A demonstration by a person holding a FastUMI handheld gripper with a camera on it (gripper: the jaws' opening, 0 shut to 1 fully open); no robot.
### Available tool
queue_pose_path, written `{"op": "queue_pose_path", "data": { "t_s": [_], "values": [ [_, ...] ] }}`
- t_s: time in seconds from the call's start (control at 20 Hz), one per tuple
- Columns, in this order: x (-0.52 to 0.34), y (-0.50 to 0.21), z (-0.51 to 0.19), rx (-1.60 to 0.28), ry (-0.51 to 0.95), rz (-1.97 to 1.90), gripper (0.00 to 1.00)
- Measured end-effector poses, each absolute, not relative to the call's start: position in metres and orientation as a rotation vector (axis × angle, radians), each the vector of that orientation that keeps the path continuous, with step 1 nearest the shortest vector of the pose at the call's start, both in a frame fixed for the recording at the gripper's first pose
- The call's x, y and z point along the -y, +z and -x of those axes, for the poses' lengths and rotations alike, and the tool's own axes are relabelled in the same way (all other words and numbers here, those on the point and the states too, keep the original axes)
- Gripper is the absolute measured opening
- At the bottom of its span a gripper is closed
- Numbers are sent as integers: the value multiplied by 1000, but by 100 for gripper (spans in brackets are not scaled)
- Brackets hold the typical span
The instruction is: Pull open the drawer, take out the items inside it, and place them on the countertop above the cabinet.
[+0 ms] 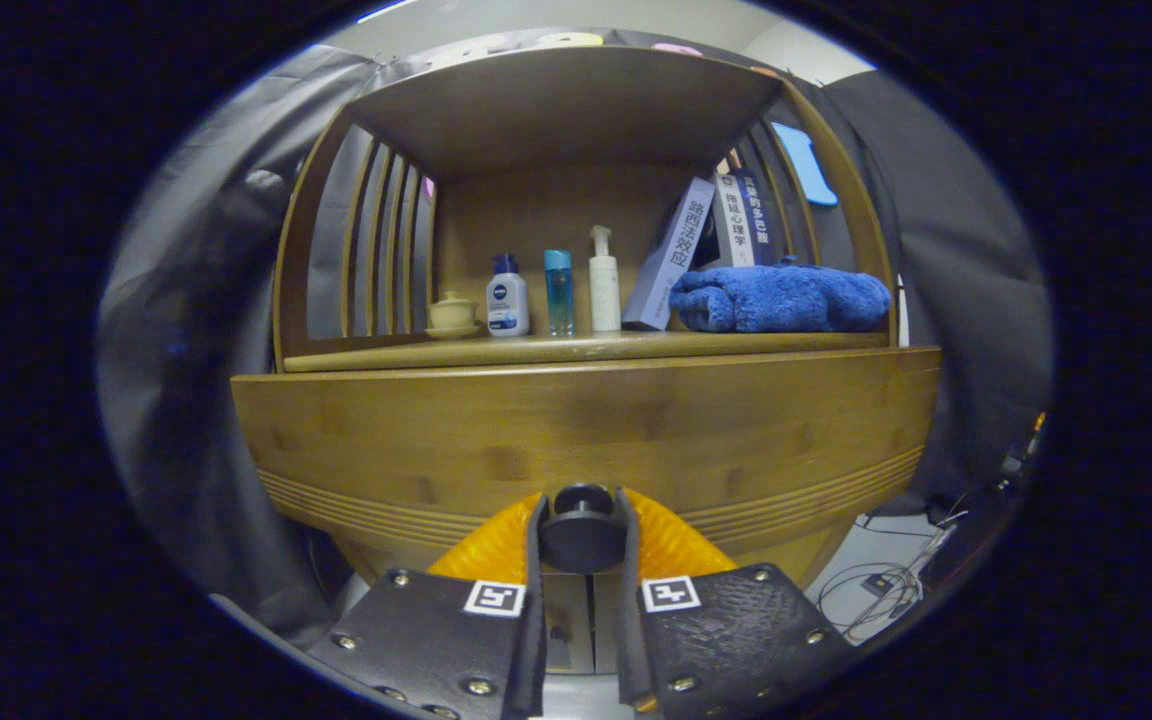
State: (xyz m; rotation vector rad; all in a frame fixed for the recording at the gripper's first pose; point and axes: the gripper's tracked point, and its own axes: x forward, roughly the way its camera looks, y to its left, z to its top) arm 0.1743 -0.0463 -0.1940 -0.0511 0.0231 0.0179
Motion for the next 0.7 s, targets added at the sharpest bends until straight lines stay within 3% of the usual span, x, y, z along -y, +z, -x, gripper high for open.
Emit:
{"op": "queue_pose_path", "data": {
  "t_s": [0.7],
  "values": [
    [45,-209,-97,-78,9,61,28]
  ]
}}
